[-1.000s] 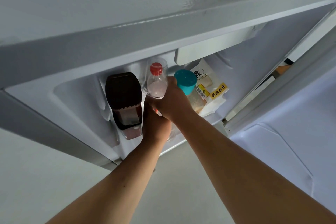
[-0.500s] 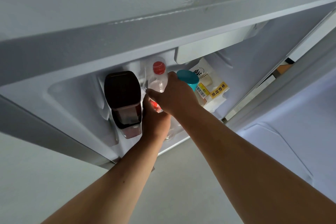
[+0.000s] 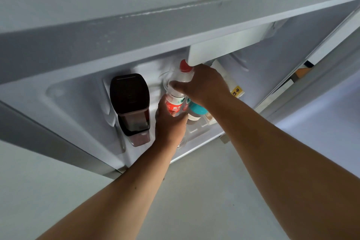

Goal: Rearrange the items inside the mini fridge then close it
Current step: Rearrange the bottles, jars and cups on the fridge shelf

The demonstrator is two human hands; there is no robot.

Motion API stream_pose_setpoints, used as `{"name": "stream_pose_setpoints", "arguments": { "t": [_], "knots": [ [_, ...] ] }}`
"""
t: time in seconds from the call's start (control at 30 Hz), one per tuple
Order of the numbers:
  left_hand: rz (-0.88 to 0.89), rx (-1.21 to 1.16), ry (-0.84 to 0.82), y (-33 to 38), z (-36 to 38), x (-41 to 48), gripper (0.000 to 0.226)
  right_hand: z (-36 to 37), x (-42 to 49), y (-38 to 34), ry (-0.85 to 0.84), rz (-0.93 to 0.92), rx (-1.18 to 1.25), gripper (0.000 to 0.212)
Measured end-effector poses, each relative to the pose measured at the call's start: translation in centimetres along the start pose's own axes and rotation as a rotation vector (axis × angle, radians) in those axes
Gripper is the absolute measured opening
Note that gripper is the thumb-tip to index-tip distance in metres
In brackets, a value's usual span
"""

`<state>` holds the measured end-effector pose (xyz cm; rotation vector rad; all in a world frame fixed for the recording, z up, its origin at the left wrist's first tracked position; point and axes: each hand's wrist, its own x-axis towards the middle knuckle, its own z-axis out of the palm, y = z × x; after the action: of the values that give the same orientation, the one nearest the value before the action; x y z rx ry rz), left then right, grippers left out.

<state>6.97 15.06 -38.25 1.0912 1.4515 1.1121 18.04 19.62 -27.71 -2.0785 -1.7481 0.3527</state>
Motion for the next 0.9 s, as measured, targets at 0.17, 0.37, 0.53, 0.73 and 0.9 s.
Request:
{"name": "stream_pose_setpoints", "arguments": {
  "t": [0.17,0.37,0.53,0.73,0.9],
  "knots": [
    [-0.008,-0.008,0.038,0.1,0.1,0.6,0.069,0.0,0.2,0.6,-0.033,-0.002,0.019,0.085],
    [-0.041,-0.005,0.082,0.1,0.2,1.1,0.073,0.0,-0.1,0.6,-0.046,-0.037,0.046,0.088],
    [-0.068,0.011,0.108,0.0,0.6,1.6,0.071,-0.3,0.3,0.6,-0.09,-0.05,0.079,0.085],
    [-0.027,0.163,0.131,-0.1,0.4,2.2,0.071,-0.6,0.1,0.8,-0.09,-0.087,-0.121,0.088],
    [-0.029,0.16,0.147,0.2,0.6,2.5,0.063,-1.6,-0.9,1.9,-0.267,-0.144,-0.348,0.097]
  ]
}}
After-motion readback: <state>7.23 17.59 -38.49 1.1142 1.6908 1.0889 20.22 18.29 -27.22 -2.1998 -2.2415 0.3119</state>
